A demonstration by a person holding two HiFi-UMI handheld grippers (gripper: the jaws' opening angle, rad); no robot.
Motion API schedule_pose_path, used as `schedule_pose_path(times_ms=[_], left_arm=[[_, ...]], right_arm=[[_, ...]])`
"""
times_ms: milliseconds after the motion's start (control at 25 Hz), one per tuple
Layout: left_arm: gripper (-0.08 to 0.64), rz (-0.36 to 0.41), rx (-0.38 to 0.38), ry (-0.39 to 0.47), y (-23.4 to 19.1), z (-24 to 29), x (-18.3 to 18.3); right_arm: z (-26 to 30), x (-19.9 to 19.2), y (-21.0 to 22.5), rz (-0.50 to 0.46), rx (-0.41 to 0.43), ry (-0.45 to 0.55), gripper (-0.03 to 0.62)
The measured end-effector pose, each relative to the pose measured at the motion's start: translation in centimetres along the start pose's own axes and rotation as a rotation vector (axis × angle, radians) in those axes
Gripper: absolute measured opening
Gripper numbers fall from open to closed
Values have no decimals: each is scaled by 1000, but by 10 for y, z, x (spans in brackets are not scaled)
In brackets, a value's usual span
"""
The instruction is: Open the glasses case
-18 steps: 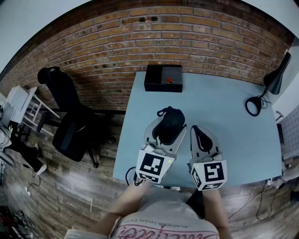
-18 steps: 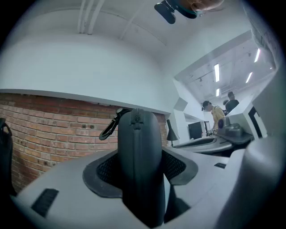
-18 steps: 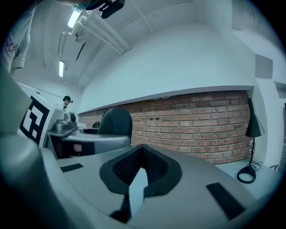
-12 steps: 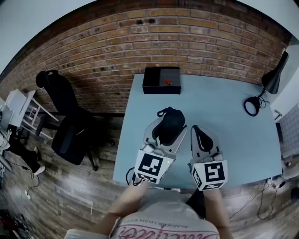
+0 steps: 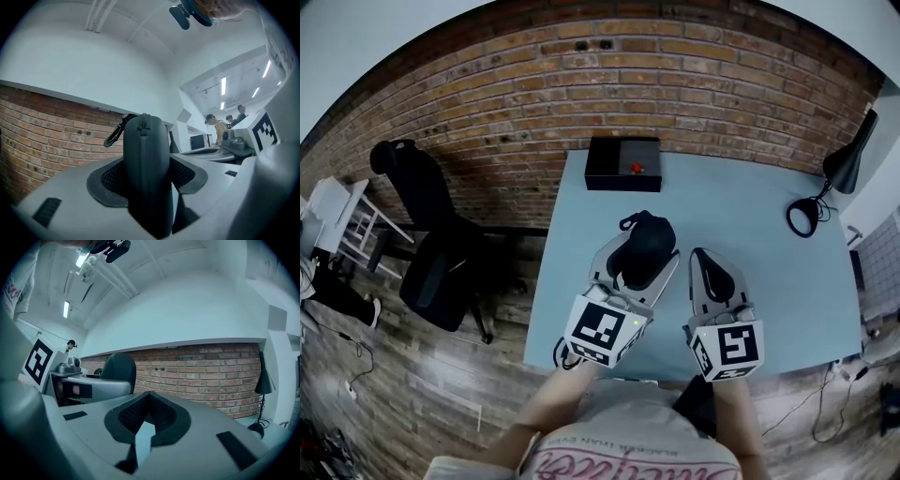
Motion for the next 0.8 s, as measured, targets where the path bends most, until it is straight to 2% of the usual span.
schedule_pose_path(times_ms=[240, 440, 640, 800], left_arm=[[261, -87, -20, 24, 0, 1, 7], [261, -276, -16, 68, -6, 1, 11], [261, -407, -13, 87, -12, -3, 10], [261, -598, 3, 117, -21, -5, 8]], right_arm=[[-3, -1, -1, 3, 12, -7, 18], [-6, -5, -2, 31, 18, -13, 18], [-9, -7, -5, 36, 37, -23, 18], [-10, -8, -11, 42, 54, -32, 18]])
Point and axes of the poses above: the fingertips, and each gripper's own axes: z forward along the fingers, y to its right, x out of its top, the point moved 2 cm from there along -z, backward along the fingers, and after that the axes turned 8 degrees about y, right-handed, at the moved point
